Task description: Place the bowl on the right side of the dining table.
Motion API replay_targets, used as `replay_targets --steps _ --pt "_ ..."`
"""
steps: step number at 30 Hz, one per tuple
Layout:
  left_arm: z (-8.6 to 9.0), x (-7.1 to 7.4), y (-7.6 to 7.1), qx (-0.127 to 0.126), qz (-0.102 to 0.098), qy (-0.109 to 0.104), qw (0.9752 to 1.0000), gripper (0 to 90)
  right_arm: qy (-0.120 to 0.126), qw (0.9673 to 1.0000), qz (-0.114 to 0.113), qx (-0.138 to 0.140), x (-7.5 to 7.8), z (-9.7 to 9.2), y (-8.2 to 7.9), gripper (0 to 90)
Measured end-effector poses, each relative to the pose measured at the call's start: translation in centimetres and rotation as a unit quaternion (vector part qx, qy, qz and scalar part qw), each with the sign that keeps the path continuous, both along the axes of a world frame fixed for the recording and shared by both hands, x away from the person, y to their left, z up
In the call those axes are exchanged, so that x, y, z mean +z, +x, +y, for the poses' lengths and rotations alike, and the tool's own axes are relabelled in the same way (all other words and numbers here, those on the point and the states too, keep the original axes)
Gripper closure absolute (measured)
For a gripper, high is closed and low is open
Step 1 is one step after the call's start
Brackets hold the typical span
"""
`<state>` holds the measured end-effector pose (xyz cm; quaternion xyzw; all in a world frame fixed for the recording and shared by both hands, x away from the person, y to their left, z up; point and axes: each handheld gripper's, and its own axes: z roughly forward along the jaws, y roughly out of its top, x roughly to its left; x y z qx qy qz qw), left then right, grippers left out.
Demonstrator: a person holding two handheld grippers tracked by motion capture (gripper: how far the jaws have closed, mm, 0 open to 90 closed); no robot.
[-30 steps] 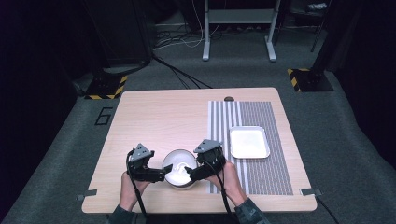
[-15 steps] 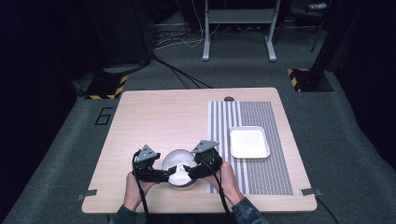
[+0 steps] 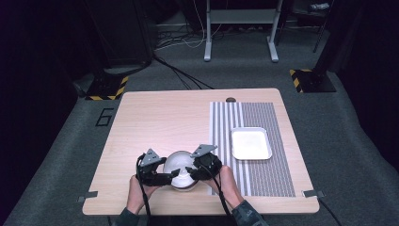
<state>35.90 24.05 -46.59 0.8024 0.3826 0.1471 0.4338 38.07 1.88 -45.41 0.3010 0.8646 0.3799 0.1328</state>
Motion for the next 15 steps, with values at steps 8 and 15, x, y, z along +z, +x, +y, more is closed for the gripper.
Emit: replay_targets --steps 8,15 --pt "-0.74 -0.08 -0.30 -0.005 -0.007 0.011 0.9999 38.8 -0.013 0.9998 -0.012 -0.010 -0.07 0.25 -0.10 54.3" --pt "-1.11 -0.02 -0.52 0.011 -0.020 0.033 0.9992 45.7 -0.012 0.9996 -0.021 -0.015 -0.01 0.27 -0.17 57.2"
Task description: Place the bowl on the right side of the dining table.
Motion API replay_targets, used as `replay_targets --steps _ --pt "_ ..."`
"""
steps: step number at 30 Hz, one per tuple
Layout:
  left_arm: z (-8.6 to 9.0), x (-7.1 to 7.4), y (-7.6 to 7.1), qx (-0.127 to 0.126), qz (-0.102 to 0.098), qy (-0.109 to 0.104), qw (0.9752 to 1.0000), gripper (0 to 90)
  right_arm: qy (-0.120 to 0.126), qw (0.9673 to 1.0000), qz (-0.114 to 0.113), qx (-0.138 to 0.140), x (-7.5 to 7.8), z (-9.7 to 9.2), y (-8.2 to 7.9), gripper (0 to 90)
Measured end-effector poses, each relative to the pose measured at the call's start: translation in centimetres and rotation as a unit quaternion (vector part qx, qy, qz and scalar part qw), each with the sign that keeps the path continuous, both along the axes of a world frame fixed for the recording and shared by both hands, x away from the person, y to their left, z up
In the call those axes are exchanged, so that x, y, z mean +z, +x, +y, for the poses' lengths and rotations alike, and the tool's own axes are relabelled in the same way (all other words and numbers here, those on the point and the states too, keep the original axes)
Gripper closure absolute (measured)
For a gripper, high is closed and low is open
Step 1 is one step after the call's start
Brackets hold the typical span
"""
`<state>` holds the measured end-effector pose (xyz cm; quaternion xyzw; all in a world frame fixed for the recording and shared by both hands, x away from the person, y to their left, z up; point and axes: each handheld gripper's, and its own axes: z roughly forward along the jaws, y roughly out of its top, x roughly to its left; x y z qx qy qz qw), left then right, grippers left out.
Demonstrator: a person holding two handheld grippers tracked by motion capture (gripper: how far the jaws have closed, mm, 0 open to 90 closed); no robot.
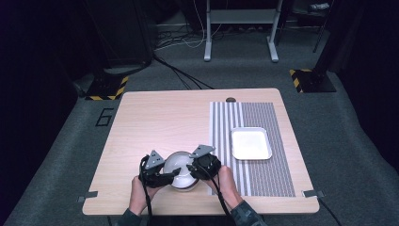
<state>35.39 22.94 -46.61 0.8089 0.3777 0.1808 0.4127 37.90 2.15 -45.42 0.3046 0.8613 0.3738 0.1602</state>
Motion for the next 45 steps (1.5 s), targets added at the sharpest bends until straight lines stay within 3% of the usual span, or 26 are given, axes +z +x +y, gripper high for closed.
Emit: replay_targets --steps 3,13,14,15,16,17,18,22,36,42,45 --pt "-0.1 0.1 -0.1 0.006 -0.004 0.007 0.9999 50.5 -0.002 1.0000 0.001 -0.006 0.1 0.1 -0.2 58.1" --pt "-0.1 0.4 -0.2 0.027 -0.033 0.015 0.9990 65.1 -0.021 0.9985 -0.048 -0.013 0.7 0.5 -0.6 68.4" --pt "-0.1 0.4 -0.2 0.028 -0.035 0.014 0.9989 66.2 -0.024 0.9974 -0.066 -0.015 0.9 0.5 -0.9 71.8" --pt "-0.1 0.4 -0.3 0.030 -0.038 0.013 0.9987 66.2 -0.024 0.9974 -0.066 -0.015 0.9 0.5 -0.9 71.8" --pt "0.0 0.4 -0.3 0.030 -0.042 0.012 0.9986 68.3 -0.025 0.9959 -0.084 -0.020 1.1 0.6 -1.2 76.0" --pt "0.0 0.5 -0.3 0.031 -0.045 0.012 0.9984 68.3 -0.025 0.9959 -0.084 -0.020 1.1 0.6 -1.2 76.0" --pt "0.0 0.6 -0.5 0.033 -0.055 0.011 0.9979 70.6 -0.028 0.9944 -0.100 -0.023 1.3 0.7 -1.4 77.7" --pt "0.2 0.8 -0.6 0.039 -0.071 0.006 0.9967 75.3 -0.027 0.9935 -0.108 -0.026 1.3 0.8 -1.5 78.7" --pt "0.0 1.0 -1.0 0.044 -0.087 0.016 0.9951 78.7 -0.028 0.9905 -0.131 -0.029 1.4 1.0 -1.9 80.5" --pt "-0.1 1.2 -1.1 0.048 -0.096 0.012 0.9942 80.6 -0.015 0.9899 -0.138 -0.027 1.8 1.0 -2.1 81.1" --pt "0.2 1.5 -1.2 0.047 -0.094 0.000 0.9944 81.4 -0.018 0.9888 -0.146 -0.026 2.1 1.1 -2.2 81.2"
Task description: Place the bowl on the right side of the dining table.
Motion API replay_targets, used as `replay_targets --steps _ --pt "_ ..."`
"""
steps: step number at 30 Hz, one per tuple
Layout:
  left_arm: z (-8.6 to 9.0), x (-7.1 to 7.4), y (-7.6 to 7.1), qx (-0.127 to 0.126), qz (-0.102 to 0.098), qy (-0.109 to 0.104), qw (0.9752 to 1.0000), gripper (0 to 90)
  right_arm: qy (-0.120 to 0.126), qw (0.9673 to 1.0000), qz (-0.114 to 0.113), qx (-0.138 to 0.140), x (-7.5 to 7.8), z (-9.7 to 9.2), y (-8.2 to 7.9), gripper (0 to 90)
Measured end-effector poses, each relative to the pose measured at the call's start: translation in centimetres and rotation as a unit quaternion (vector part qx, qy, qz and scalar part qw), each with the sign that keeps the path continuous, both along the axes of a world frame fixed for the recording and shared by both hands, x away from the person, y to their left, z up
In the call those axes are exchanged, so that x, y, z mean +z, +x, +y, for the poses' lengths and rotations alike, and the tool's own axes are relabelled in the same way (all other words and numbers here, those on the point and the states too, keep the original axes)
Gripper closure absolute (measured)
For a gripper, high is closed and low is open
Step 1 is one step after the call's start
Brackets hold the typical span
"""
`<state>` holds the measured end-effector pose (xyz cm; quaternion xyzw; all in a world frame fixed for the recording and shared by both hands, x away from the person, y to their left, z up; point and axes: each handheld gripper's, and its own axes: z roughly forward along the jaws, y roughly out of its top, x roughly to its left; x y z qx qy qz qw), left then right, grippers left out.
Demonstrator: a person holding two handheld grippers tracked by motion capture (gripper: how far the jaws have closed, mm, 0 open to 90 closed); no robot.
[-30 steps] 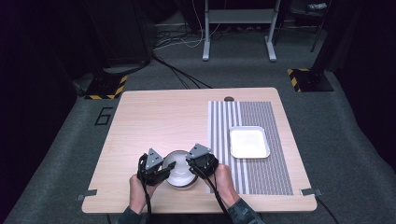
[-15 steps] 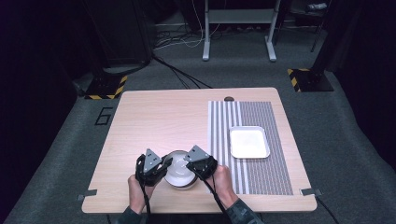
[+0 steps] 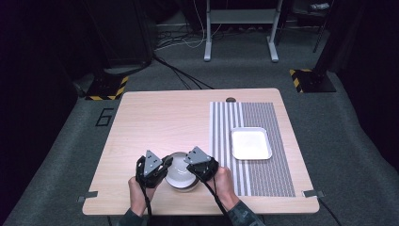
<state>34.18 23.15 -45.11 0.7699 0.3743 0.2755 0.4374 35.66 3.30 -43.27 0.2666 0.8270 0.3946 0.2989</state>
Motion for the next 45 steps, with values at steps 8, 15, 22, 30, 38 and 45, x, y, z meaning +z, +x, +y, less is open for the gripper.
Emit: replay_targets --steps 8,15,22,30,38,45 --pt "-0.2 0.5 -0.2 -0.005 -0.010 0.001 0.9999 81.2 0.003 0.9999 -0.012 0.001 0.5 -0.3 -0.3 81.3" --pt "-0.3 1.4 -0.5 -0.008 -0.020 -0.001 0.9998 80.8 0.007 0.9997 -0.024 0.001 1.2 -0.5 -0.6 81.5" --pt "-0.5 2.3 -0.5 -0.012 -0.031 0.002 0.9995 80.6 0.009 0.9992 -0.038 0.001 2.1 -0.8 -0.7 81.7" --pt "-0.9 3.2 -0.4 -0.016 -0.038 0.003 0.9992 80.5 0.008 0.9988 -0.048 -0.001 3.0 -1.1 -0.7 81.9" --pt "-1.3 3.9 -0.2 -0.020 -0.043 0.006 0.9988 80.3 0.010 0.9984 -0.056 -0.008 3.6 -1.6 -0.7 82.4" --pt "-1.9 4.7 0.2 -0.026 -0.051 0.007 0.9983 80.2 0.008 0.9977 -0.066 -0.013 4.3 -2.0 -0.5 82.7"
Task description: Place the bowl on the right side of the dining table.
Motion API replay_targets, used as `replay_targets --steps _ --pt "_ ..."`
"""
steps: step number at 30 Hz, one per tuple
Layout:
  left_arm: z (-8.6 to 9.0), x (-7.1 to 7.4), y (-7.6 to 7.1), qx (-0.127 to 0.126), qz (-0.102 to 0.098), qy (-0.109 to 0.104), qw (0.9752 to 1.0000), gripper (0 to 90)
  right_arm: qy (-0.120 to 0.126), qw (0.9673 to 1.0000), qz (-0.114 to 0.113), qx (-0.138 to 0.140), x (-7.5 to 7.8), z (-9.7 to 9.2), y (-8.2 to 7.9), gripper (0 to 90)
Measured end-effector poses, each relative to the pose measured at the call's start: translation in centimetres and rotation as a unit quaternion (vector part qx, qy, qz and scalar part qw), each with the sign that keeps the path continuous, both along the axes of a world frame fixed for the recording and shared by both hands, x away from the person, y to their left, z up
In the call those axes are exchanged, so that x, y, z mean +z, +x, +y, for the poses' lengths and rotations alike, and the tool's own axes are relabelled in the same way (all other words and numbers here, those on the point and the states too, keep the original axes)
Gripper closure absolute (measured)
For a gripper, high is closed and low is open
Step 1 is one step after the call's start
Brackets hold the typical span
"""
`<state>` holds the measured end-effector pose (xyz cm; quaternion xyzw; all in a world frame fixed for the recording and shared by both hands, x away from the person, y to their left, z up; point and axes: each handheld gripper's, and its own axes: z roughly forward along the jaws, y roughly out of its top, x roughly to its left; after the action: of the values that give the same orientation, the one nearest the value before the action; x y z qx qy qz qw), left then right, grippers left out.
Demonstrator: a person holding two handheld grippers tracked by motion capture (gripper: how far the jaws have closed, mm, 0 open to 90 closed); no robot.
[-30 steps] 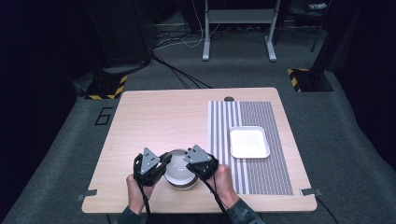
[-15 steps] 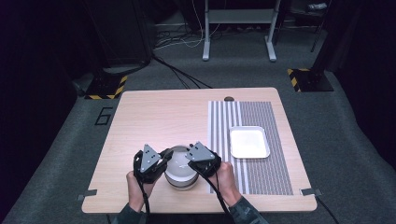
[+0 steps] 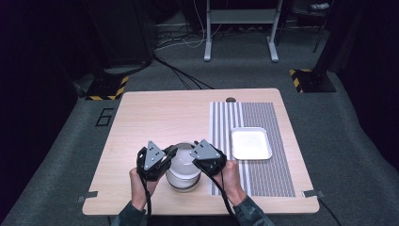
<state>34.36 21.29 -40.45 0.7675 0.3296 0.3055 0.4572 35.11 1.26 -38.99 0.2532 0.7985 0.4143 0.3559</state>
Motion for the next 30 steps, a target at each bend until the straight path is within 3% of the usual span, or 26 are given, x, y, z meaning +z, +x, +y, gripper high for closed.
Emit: replay_targets --steps 12,30 --pt "-1.1 0.6 0.9 -0.010 -0.002 -0.004 0.9999 80.3 0.002 0.9998 -0.009 -0.015 0.6 -1.0 0.3 82.8" --pt "-2.2 0.9 2.5 -0.018 0.004 -0.003 0.9998 80.7 0.010 0.9994 -0.003 -0.034 0.8 -2.2 1.3 83.0"
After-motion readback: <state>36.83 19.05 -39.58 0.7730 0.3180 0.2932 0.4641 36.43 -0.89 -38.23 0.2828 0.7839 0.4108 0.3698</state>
